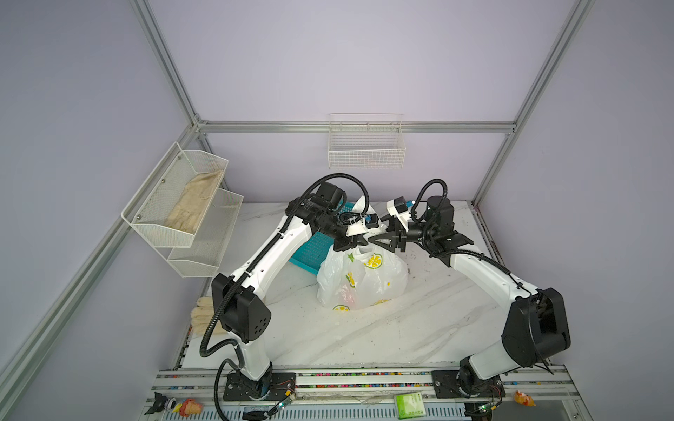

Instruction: Place the fake fruits into the plastic bag and tie a complex knot

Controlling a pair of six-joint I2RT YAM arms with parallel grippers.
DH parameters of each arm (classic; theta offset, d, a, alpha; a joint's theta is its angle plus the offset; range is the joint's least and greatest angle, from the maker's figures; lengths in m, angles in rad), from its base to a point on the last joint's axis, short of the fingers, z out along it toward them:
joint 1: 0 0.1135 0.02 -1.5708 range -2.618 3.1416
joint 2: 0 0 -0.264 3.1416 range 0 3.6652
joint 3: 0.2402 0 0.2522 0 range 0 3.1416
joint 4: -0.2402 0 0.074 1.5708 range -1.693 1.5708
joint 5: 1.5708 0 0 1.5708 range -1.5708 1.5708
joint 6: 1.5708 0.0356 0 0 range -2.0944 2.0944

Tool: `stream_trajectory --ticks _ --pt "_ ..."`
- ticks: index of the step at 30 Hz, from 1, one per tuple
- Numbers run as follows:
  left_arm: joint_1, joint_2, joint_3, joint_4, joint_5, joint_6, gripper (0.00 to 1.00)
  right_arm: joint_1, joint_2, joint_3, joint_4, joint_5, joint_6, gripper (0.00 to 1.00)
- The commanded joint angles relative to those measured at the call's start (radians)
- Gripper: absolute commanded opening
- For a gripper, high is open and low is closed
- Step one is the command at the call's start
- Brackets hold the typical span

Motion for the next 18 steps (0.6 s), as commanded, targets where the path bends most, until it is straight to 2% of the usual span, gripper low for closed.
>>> stream_trajectory --ticks 1,7,12,18 --pt "-0.004 0.000 0.115 0.038 0.013 -0.035 0.05 0.006 -0.009 -0.010 0.015 -0.014 -0.022 0.53" --pt "-0.004 -0.003 0.114 0.054 0.010 -0.054 0.11 0.006 -0.012 -0.011 0.002 -0.006 -0.029 0.38" --pt "-0.004 -0.029 0.089 0.065 -0.005 -0.078 0.24 0.005 -0.016 -0.011 0.002 0.018 -0.034 0.22" --pt "0.007 -0.125 -0.038 0.161 -0.027 -0.125 0.38 0.004 -0.025 -0.016 0.004 0.038 -0.039 0.09"
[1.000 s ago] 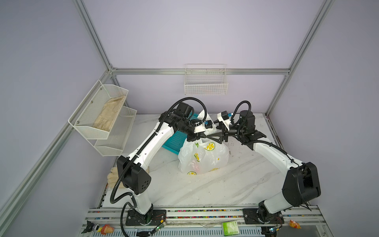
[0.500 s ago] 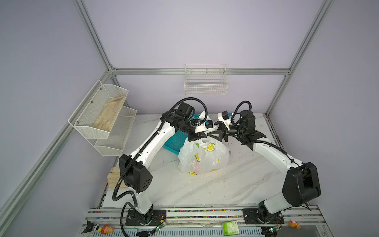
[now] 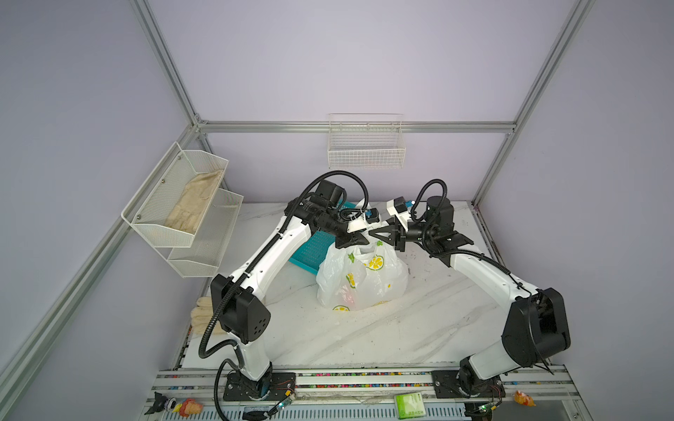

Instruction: Place the fake fruits into the plastic bag and tie a complex knot

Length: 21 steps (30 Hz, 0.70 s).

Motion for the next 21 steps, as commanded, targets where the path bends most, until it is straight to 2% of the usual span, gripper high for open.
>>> stream_trajectory --ticks 1,7,8,9,12,15,21 --pt "0.011 -0.118 -0.054 0.102 -0.004 -0.061 0.40 0.004 -0.027 -0.018 0.011 0.010 -0.024 0.08" --pt "0.074 -0.190 -0.127 0.169 0.030 -0.190 0.56 0.004 -0.044 -0.030 0.030 0.036 -0.008 0.02" --pt "0.086 -0.199 -0.134 0.185 0.046 -0.217 0.61 0.004 -0.047 -0.031 0.036 0.038 -0.002 0.01" --pt "0.095 -0.206 -0.144 0.205 0.055 -0.261 0.67 0.004 -0.050 -0.036 0.044 0.038 0.003 0.00" --pt "0.111 -0.211 -0.164 0.282 0.082 -0.415 0.76 0.005 -0.061 -0.048 0.067 0.046 0.019 0.00" --pt "0.119 -0.197 -0.168 0.371 0.148 -0.595 0.78 0.005 -0.068 -0.057 0.079 0.061 0.028 0.00" --pt "0.117 -0.167 -0.175 0.556 0.284 -0.862 0.81 0.005 -0.079 -0.061 0.070 0.077 0.022 0.00"
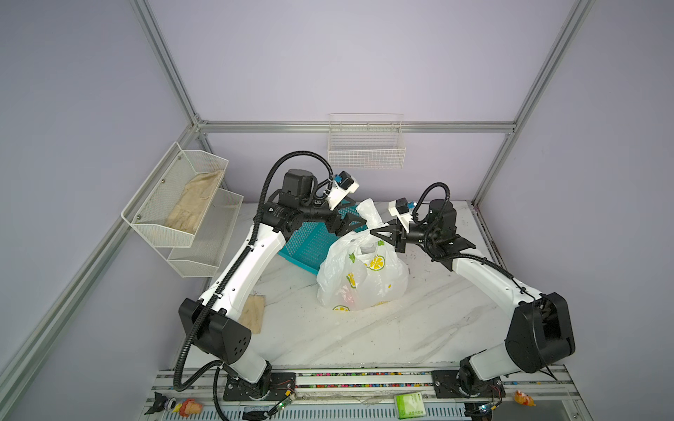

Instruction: Place the fake fruits into the plastic bag and tie a complex knot

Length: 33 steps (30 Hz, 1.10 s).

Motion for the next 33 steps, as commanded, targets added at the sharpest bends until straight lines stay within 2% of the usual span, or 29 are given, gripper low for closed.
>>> stream_trajectory --ticks 1,11,16,23,30,33 --pt "-0.001 0.016 -0.028 0.172 0.118 -0.237 0.81 0.005 -0.043 -0.015 0.034 0.009 -0.005 0.00" --pt "-0.026 0.102 0.031 0.165 0.081 -0.276 0.86 0.004 -0.060 -0.037 0.074 0.002 0.024 0.01" --pt "-0.044 0.126 0.043 0.179 0.120 -0.294 0.79 0.004 -0.061 -0.043 0.075 0.010 0.026 0.01" --pt "-0.045 0.145 0.050 0.237 0.155 -0.331 0.52 0.004 -0.060 -0.054 0.078 0.017 0.032 0.05" --pt "-0.045 0.147 0.061 0.252 0.145 -0.324 0.07 0.004 -0.062 -0.058 0.066 0.051 0.036 0.14" --pt "-0.046 0.133 0.053 0.254 0.139 -0.312 0.00 0.004 -0.059 -0.060 0.072 0.074 0.054 0.19"
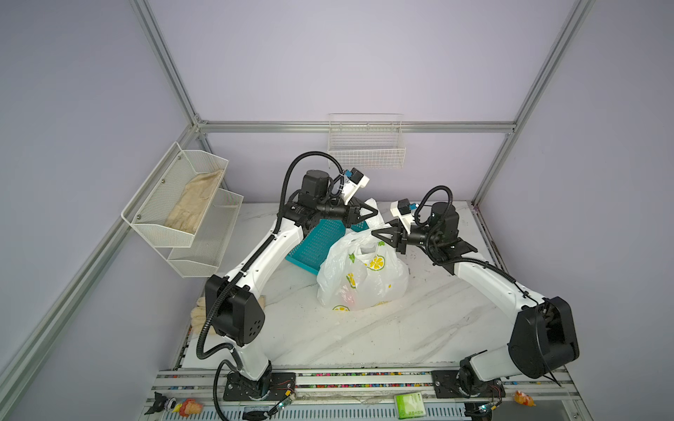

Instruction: Place the fake fruits into the plastic bag and tie a complex knot

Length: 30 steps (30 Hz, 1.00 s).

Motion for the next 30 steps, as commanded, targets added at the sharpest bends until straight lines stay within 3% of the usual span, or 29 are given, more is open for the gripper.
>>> stream_trajectory --ticks 1,14,30 --pt "-0.003 -0.022 0.049 0.038 0.007 0.005 0.00 0.004 -0.025 -0.016 0.040 0.029 0.024 0.19" --pt "0.008 -0.066 -0.009 0.044 -0.016 0.034 0.00 0.005 0.005 -0.024 0.216 0.064 0.227 0.26" --pt "0.021 -0.078 -0.027 0.068 -0.038 0.018 0.00 0.005 0.026 -0.040 0.239 0.065 0.251 0.24"
